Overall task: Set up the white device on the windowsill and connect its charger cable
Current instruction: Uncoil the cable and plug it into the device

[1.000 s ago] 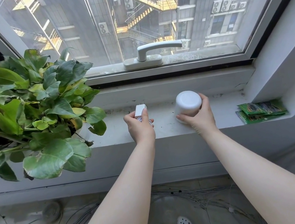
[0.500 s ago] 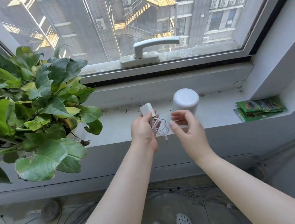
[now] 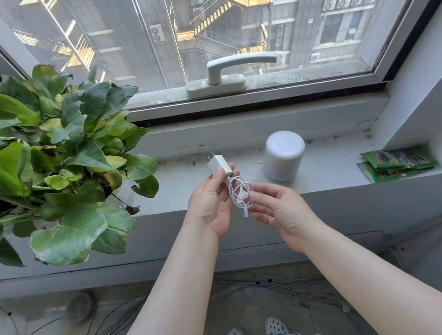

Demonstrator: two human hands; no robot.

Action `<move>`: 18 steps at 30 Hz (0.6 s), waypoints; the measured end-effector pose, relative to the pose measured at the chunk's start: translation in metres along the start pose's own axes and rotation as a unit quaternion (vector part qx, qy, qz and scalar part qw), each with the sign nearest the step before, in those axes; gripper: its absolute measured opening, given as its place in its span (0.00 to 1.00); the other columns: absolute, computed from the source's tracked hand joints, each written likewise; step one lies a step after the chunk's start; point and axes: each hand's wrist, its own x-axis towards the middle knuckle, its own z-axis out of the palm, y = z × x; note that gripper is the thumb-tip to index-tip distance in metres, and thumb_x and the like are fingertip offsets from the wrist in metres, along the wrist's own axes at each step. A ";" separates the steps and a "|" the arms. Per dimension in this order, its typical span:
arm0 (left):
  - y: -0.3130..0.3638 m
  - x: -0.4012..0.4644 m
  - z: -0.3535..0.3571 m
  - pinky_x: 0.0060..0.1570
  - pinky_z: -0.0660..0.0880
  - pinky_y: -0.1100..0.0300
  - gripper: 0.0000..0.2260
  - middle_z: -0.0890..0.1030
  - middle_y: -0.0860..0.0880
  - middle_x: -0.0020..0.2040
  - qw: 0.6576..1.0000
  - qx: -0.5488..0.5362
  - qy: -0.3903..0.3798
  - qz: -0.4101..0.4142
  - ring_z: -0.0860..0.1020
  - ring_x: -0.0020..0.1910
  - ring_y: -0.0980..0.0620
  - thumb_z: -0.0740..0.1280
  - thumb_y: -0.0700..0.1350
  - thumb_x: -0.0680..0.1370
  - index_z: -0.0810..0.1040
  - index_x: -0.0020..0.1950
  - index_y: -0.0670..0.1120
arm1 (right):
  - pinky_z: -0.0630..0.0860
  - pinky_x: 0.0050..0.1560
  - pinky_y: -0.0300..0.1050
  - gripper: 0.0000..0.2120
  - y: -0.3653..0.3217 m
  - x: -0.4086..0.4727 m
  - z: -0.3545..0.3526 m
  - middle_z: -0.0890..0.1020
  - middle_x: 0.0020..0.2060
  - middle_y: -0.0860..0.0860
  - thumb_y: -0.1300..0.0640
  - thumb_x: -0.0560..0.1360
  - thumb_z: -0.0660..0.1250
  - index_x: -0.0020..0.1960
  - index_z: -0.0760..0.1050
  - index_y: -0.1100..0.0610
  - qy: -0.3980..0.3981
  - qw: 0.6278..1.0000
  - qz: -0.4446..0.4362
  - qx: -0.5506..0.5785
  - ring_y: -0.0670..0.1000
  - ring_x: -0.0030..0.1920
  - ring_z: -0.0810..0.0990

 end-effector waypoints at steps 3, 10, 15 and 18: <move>0.000 0.000 -0.002 0.38 0.81 0.62 0.09 0.80 0.45 0.43 1.000 -0.006 0.000 -0.004 0.82 0.32 0.55 0.62 0.43 0.80 0.79 0.50 0.40 | 0.77 0.42 0.36 0.06 -0.001 0.001 -0.001 0.85 0.37 0.47 0.61 0.74 0.70 0.51 0.81 0.57 0.000 1.000 0.001 -0.002 0.42 0.36 0.83; 0.002 -0.001 0.002 0.37 0.83 0.58 0.09 0.80 0.44 0.39 1.000 -0.023 -0.005 -0.011 0.83 0.32 0.51 0.62 0.42 0.80 0.79 0.47 0.38 | 0.77 0.37 0.34 0.06 -0.005 0.004 -0.001 0.83 0.36 0.49 0.63 0.72 0.72 0.46 0.77 0.56 0.018 1.000 -0.024 0.007 0.43 0.34 0.80; 0.003 0.001 0.001 0.41 0.81 0.62 0.09 0.80 0.45 0.41 1.000 -0.005 -0.012 -0.021 0.80 0.39 0.52 0.62 0.43 0.80 0.79 0.49 0.39 | 0.76 0.36 0.39 0.09 -0.009 0.003 0.001 0.83 0.34 0.51 0.62 0.75 0.69 0.52 0.72 0.58 0.013 0.995 -0.070 -0.077 0.47 0.31 0.79; 0.004 0.001 0.001 0.40 0.81 0.62 0.09 0.81 0.45 0.42 0.999 0.024 -0.020 -0.030 0.81 0.37 0.53 0.63 0.43 0.80 0.79 0.51 0.40 | 0.74 0.31 0.35 0.08 -0.015 0.003 0.005 0.81 0.33 0.54 0.58 0.77 0.67 0.54 0.74 0.60 -0.012 0.987 -0.090 -0.129 0.45 0.27 0.76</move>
